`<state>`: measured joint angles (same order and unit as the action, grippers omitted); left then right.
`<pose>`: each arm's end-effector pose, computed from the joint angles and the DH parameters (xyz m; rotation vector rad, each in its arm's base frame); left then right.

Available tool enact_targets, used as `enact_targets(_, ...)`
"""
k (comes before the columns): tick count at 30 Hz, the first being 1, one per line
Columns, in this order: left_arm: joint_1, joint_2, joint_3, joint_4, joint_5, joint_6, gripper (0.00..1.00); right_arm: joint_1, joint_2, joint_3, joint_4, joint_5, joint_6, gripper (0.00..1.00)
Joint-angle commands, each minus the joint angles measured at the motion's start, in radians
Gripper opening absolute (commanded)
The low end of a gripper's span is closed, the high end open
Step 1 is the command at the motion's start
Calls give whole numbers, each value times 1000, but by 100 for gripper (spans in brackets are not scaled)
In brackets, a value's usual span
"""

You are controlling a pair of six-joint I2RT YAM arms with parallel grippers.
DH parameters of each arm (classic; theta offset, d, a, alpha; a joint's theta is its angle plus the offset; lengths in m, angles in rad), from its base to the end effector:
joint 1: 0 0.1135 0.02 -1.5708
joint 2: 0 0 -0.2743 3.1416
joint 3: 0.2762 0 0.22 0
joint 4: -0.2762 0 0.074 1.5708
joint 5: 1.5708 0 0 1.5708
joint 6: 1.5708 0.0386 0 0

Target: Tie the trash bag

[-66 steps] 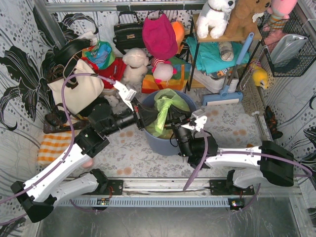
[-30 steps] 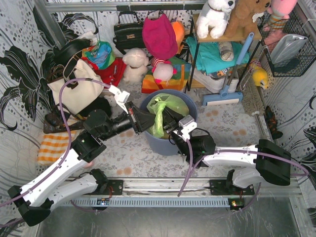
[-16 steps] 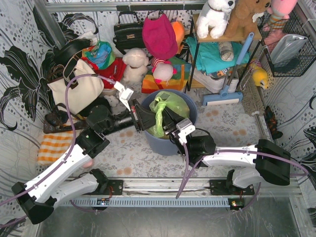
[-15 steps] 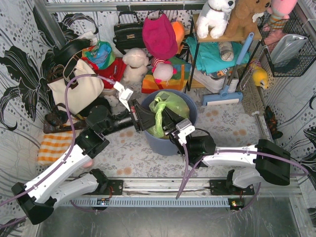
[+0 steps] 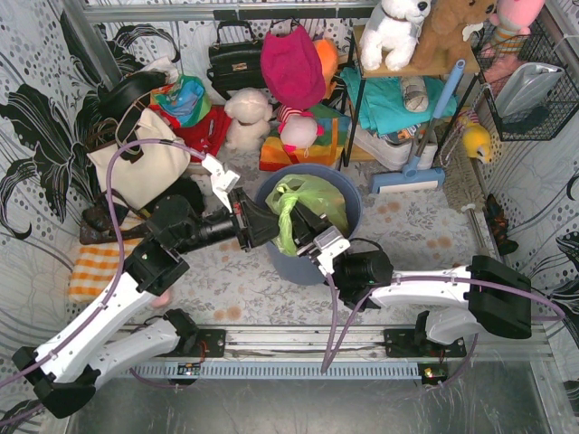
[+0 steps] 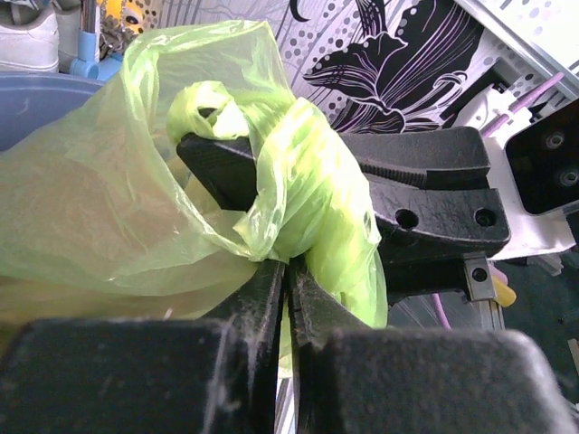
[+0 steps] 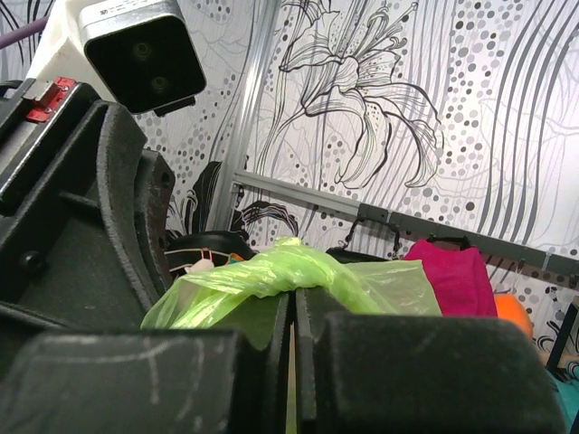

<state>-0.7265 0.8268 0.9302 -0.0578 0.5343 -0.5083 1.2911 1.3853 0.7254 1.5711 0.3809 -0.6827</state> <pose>0.0958 -0.1115 0.4017 0.6447 1.5770 -1.3579 0.0802 0.2274 0.3875 -0.3442 0.6709 0.4541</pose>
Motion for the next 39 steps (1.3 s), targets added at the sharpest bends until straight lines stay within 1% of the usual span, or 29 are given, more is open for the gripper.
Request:
enact_targets(1, -26, 6, 24, -217, 60, 52, 16, -12, -48, 26, 119, -25, -19, 0)
enact_targets(2, -26, 4, 37, -214, 43, 59, 17, -12, -52, 23, 119, -29, -14, 0)
enact_targets(7, -26, 7, 129, -260, -44, 110, 34, -12, -64, 10, 121, -51, 11, 0)
enact_targets(12, -26, -8, 220, -367, -175, 170, 43, -12, -71, 8, 122, -54, 17, 0)
enact_targets(15, -26, -28, 248, -398, -242, 196, 53, -11, -71, 8, 123, -55, 21, 0)
enact_targets(17, -26, -41, 265, -400, -282, 206, 54, -12, -71, 8, 123, -56, 23, 0)
enact_targets(20, -26, -62, 276, -359, -380, 191, 54, -12, -69, 7, 124, -56, 24, 0)
enact_targets(22, -26, -65, 278, -324, -446, 179, 59, -12, -70, 8, 124, -56, 24, 0)
enact_targets(24, -26, -62, 273, -272, -446, 191, 64, -12, -72, 7, 124, -57, 22, 0)
enact_targets(26, -26, -37, 274, -234, -382, 238, 69, -12, -72, 9, 124, -55, 22, 0)
enact_targets(28, -26, -11, 283, -224, -346, 319, 70, -12, -74, 10, 123, -55, 23, 0)
enact_targets(33, -22, 37, 303, -208, -360, 495, 72, -12, -79, 12, 121, -58, 25, 0)
enact_targets(35, -10, 65, 328, -227, -375, 539, 74, -12, -82, 10, 118, -58, 27, 0)
enact_targets(37, 7, 86, 340, -226, -382, 563, 79, -11, -84, 8, 119, -53, 32, 0)
enact_targets(39, 31, 94, 336, -212, -347, 582, 81, -12, -87, 6, 120, -52, 35, 0)
